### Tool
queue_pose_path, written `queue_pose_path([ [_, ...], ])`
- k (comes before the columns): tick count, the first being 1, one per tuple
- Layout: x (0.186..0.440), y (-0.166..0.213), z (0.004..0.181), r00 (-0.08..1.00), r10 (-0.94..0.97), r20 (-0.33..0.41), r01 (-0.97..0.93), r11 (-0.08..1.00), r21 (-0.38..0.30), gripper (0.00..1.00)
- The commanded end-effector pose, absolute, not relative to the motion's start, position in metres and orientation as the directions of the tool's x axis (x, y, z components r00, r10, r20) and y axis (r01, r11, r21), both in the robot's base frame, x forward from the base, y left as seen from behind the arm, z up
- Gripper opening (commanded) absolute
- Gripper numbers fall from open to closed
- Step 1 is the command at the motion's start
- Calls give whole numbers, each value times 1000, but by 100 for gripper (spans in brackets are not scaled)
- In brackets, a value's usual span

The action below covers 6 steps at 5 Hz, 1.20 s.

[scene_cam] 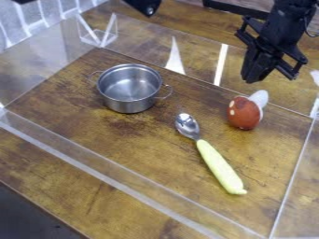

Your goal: Put the mushroom in the silver pot

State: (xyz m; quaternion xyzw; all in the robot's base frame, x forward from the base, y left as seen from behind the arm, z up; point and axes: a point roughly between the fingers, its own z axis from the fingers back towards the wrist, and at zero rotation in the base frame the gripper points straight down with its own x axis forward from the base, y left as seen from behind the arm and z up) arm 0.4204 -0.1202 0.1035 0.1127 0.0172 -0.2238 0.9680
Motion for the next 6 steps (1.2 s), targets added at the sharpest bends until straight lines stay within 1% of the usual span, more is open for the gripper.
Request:
queue_pose_path([
  [1,432,-109,118,915,-402,-12,397,896,198,100],
  [2,432,-109,101,919,-393,-20,390,905,171,100],
  [3,432,-111,89,926,-376,-35,376,913,156,0],
  [4,429,-103,74,938,-343,-53,347,927,141,0],
  [5,424,-91,81,950,-308,-50,312,940,141,0],
  [6,418,-83,108,947,-319,-28,320,934,157,0],
])
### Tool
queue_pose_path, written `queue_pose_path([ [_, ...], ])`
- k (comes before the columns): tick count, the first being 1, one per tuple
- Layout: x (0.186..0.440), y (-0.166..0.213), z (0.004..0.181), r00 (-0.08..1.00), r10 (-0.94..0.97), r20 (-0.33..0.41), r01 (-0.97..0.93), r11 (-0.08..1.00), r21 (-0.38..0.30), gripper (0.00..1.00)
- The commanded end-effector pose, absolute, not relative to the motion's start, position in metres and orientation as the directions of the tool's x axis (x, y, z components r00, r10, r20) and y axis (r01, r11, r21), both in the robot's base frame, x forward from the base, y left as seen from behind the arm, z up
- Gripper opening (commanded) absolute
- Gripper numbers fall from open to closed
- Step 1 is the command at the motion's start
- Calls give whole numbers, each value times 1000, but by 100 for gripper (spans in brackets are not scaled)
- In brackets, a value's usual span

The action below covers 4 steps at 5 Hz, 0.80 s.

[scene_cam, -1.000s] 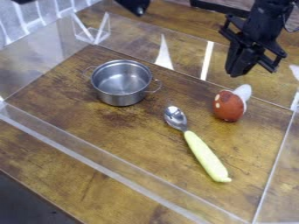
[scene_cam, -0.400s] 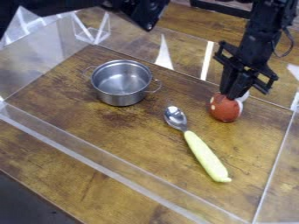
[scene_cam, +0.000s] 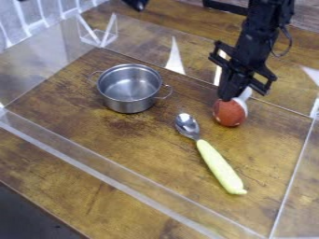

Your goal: Put the mushroom in the silver pot

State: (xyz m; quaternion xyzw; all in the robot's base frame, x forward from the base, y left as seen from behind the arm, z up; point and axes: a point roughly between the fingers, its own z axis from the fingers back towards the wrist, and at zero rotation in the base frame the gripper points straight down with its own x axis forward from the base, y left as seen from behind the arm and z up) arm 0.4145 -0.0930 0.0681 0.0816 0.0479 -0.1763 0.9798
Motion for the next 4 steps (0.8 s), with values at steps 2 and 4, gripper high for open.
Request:
queue_pose_path([
  [2,405,-82,159,927,-376,7,367,909,198,0],
  [4,406,-96,111,912,-410,12,403,902,154,100],
])
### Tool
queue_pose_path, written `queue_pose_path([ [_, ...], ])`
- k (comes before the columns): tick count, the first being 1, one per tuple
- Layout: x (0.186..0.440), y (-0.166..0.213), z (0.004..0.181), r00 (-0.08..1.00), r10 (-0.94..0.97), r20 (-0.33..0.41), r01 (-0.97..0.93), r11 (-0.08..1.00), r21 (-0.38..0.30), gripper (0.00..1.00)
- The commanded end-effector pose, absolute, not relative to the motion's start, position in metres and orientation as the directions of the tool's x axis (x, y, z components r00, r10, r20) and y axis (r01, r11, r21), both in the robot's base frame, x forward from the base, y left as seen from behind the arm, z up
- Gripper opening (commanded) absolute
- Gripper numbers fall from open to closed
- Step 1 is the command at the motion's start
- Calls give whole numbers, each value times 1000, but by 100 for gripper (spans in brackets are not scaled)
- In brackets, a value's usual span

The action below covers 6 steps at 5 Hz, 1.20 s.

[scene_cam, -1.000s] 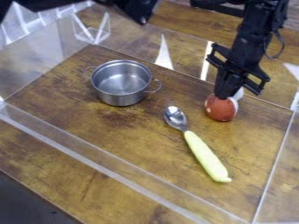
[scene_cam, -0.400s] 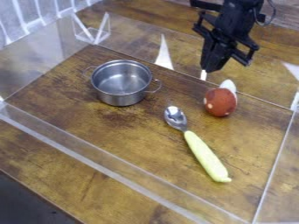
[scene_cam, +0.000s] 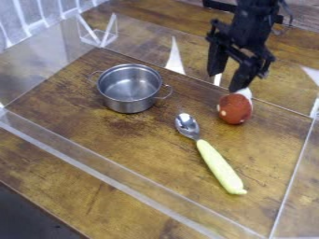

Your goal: Put the mushroom in the silver pot

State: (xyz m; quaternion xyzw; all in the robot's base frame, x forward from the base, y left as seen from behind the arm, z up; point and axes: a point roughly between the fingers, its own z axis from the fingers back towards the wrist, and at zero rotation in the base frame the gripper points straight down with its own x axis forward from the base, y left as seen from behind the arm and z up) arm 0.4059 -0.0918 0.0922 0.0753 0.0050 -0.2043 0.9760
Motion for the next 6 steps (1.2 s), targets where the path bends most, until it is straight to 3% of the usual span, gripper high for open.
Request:
queue_pose_path([
  [1,410,-99,104,918,-396,9,391,910,139,0],
  [2,415,-102,96,925,-380,6,376,918,123,0],
  [4,411,-104,126,912,-408,32,399,904,155,0],
  [5,408,-107,114,894,-448,31,439,887,145,100],
  [6,410,-105,95,873,-487,24,481,868,125,100],
])
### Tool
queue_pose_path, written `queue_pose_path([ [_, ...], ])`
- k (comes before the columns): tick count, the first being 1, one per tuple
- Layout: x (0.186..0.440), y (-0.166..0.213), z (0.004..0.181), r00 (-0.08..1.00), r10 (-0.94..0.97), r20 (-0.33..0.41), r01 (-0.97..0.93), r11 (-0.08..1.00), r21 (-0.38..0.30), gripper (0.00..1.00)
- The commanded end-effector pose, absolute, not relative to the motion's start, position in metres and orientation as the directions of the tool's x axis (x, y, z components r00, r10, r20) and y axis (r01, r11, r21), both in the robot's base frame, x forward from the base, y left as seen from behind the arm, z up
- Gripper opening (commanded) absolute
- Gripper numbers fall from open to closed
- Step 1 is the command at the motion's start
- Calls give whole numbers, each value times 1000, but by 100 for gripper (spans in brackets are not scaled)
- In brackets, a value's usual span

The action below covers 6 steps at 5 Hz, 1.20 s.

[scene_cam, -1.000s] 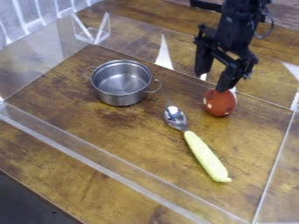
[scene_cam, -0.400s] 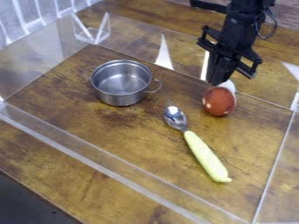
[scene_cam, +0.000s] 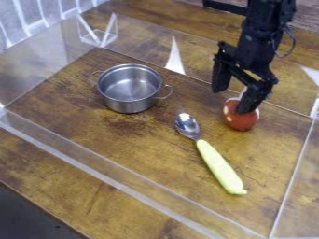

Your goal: Put the mushroom in the silver pot

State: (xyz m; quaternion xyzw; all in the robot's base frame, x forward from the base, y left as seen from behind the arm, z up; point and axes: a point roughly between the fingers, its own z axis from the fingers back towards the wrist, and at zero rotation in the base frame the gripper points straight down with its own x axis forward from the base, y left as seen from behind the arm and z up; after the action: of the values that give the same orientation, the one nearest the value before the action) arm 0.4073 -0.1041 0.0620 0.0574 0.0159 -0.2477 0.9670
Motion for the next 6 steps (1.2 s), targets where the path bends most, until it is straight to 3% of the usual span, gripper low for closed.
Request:
queue_pose_path([
  [1,413,-107,87,861,-507,22,502,858,111,0],
  [2,414,-108,89,848,-529,22,524,845,111,0],
  [5,402,-72,176,899,-428,92,396,885,245,0],
  [6,389,-54,181,925,-363,113,323,907,270,0],
])
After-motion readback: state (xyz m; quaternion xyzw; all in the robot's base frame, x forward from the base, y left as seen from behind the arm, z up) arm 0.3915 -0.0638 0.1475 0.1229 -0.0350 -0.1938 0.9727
